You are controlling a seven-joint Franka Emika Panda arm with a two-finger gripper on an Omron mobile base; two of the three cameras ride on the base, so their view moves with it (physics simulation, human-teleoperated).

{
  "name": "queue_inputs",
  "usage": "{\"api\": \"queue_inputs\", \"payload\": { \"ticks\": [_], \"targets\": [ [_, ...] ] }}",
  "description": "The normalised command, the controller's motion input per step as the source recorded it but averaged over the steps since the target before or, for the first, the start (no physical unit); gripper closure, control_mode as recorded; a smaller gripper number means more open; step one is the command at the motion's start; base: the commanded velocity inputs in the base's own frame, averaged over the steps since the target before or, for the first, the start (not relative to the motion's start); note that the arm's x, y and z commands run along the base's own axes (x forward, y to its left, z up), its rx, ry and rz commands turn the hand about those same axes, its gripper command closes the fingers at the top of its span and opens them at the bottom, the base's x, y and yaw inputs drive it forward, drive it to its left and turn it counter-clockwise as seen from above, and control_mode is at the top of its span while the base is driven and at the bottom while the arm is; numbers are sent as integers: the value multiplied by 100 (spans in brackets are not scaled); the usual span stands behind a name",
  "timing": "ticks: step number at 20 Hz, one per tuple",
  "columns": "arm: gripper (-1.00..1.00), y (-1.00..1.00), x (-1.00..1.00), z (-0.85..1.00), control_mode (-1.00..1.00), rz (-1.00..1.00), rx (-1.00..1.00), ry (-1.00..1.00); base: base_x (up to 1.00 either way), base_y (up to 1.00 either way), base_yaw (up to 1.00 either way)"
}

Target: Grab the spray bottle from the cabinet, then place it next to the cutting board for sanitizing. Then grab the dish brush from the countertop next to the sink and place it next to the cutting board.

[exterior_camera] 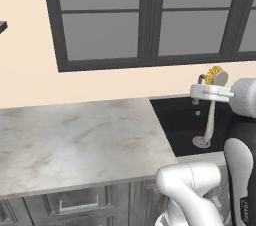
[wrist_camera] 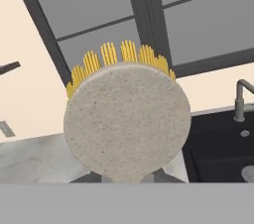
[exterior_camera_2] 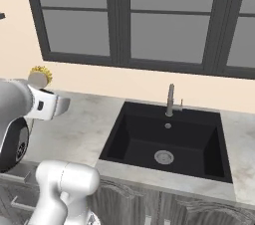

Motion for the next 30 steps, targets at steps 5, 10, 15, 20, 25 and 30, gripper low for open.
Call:
{"api": "queue_inputs", "payload": {
  "ticks": [5, 10, 15, 20, 25, 30],
  "targets": [
    [100, 0, 0, 0, 100, 0, 0, 0, -96, -20, 0],
    [100, 0, 0, 0, 100, 0, 0, 0, -100, -40, 0],
    [100, 0, 0, 0, 100, 0, 0, 0, -100, -1, 13],
    [100, 0, 0, 0, 100, 0, 0, 0, -95, -5, 57],
    [100, 0, 0, 0, 100, 0, 0, 0, -34, -13, 90],
    [100, 0, 0, 0, 100, 0, 0, 0, 0, 23, 93]
  ]
}}
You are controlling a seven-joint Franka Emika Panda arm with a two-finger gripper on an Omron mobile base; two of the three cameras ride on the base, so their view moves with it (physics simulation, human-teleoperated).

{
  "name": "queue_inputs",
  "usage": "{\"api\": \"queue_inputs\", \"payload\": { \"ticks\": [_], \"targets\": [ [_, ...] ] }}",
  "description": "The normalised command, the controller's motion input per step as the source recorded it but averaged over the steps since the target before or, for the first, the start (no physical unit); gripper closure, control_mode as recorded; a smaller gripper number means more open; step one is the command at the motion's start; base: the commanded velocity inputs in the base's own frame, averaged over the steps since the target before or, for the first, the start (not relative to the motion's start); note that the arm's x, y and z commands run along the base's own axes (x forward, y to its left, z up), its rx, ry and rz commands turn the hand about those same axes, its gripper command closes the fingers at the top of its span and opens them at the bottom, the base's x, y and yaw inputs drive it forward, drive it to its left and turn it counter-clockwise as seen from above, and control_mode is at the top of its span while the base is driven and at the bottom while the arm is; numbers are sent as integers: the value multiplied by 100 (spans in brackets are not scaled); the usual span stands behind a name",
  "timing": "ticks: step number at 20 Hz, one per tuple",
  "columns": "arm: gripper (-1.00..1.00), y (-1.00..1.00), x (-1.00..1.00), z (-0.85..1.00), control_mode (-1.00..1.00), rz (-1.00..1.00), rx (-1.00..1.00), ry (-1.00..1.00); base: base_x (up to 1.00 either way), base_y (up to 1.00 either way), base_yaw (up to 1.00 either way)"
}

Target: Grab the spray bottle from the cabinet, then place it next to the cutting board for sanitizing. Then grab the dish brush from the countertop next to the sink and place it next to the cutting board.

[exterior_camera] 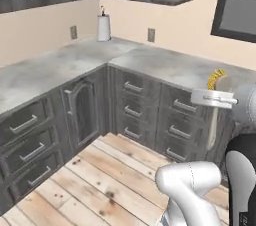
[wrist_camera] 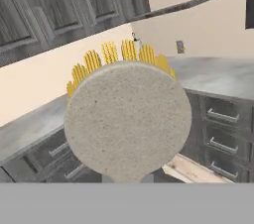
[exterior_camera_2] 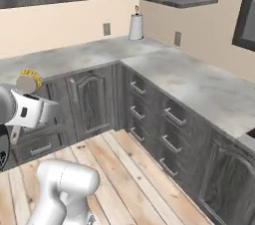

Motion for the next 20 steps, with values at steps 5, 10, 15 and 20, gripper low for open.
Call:
{"api": "queue_inputs", "payload": {
  "ticks": [5, 10, 15, 20],
  "targets": [
    [100, 0, 0, 0, 100, 0, 0, 0, 0, 7, 97],
    [100, 0, 0, 0, 100, 0, 0, 0, 0, 3, 99],
    [100, 0, 0, 0, 100, 0, 0, 0, 1, 84, 37],
    [100, 0, 0, 0, 100, 0, 0, 0, 29, 100, 0]
  ]
}}
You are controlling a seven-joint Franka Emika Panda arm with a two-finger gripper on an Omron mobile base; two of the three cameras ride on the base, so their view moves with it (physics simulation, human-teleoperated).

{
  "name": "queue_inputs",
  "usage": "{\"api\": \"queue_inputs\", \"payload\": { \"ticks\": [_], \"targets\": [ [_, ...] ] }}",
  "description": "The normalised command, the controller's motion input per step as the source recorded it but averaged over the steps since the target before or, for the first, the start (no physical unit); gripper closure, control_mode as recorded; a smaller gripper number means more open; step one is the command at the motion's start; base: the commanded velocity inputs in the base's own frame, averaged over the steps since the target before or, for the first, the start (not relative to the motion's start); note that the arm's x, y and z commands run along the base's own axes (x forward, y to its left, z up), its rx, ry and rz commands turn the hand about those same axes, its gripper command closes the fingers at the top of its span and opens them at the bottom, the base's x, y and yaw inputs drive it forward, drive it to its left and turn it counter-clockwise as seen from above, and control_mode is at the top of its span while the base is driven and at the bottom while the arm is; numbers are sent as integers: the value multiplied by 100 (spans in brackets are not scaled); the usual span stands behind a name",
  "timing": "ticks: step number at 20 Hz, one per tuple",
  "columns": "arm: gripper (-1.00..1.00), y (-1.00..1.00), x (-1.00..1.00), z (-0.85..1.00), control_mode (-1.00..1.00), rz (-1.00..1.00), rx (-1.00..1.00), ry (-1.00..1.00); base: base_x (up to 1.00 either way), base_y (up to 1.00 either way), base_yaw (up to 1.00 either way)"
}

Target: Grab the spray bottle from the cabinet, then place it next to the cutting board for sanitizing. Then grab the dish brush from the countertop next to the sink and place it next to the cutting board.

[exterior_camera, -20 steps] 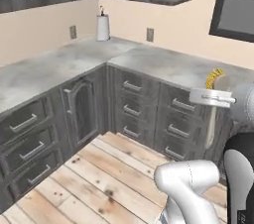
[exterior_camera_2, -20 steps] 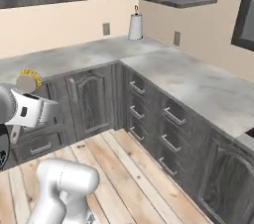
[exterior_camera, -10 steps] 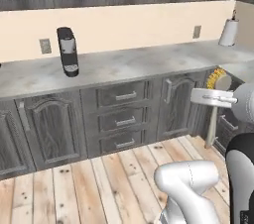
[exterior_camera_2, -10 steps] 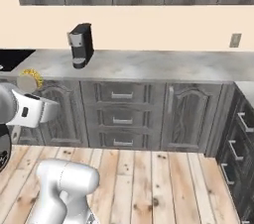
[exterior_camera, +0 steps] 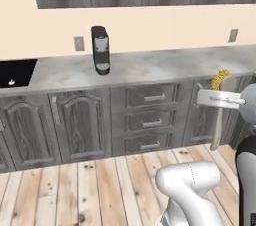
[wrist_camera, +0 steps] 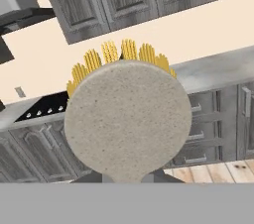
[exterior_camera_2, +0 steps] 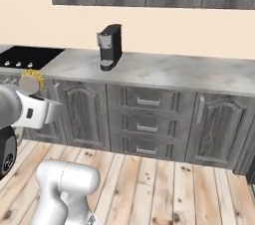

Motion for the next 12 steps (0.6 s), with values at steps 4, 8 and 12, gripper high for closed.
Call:
{"api": "queue_inputs", "payload": {
  "ticks": [4, 8, 12],
  "targets": [
    [100, 0, 0, 0, 100, 0, 0, 0, 29, 100, 0],
    [100, 0, 0, 0, 100, 0, 0, 0, 83, 97, 5],
    [100, 0, 0, 0, 100, 0, 0, 0, 100, 31, 6]
  ]
}}
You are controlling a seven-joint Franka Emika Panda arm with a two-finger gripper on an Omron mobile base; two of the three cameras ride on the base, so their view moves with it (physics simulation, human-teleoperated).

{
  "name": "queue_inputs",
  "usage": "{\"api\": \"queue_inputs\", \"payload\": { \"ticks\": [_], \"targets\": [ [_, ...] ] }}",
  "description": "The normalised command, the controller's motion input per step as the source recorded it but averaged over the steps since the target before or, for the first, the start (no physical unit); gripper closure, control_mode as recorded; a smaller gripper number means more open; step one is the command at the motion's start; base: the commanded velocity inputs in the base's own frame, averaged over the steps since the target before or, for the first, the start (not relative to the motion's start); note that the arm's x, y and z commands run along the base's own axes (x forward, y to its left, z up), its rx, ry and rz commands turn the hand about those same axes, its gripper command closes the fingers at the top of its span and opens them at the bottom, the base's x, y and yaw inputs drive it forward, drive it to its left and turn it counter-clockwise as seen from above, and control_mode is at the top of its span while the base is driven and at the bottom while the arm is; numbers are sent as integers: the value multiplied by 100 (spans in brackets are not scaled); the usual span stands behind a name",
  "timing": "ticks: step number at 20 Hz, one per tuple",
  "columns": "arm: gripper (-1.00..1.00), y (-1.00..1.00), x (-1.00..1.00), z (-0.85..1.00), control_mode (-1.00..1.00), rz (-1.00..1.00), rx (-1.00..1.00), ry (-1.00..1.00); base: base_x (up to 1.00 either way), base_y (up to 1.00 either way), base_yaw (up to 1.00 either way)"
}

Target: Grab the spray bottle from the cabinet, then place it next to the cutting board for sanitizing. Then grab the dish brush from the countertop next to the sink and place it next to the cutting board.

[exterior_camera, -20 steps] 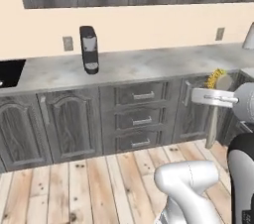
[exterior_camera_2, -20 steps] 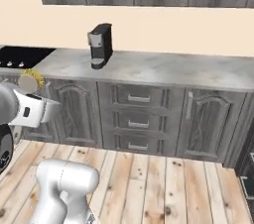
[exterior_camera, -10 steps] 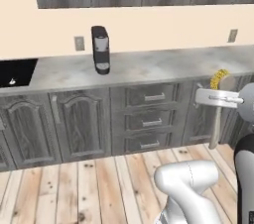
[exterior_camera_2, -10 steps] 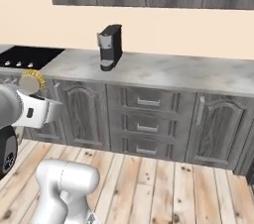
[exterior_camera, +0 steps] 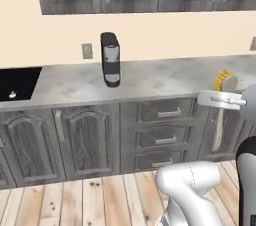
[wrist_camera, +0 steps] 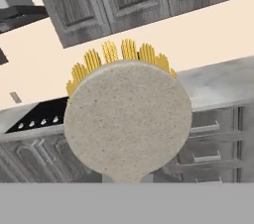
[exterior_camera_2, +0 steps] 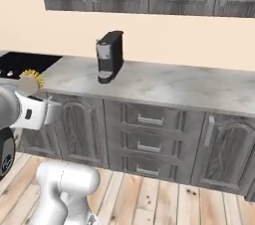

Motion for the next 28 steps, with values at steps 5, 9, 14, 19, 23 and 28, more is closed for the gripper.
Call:
{"api": "queue_inputs", "payload": {
  "ticks": [5, 9, 14, 19, 23, 28],
  "targets": [
    [100, 0, 0, 0, 100, 0, 0, 0, 98, -43, 14],
    [100, 0, 0, 0, 100, 0, 0, 0, 59, 94, 0],
    [100, 0, 0, 0, 100, 0, 0, 0, 44, 100, -6],
    [100, 0, 0, 0, 100, 0, 0, 0, 11, 100, -5],
    [100, 0, 0, 0, 100, 0, 0, 0, -3, 100, -1],
    [100, 0, 0, 0, 100, 0, 0, 0, -2, 100, -1]
  ]
}}
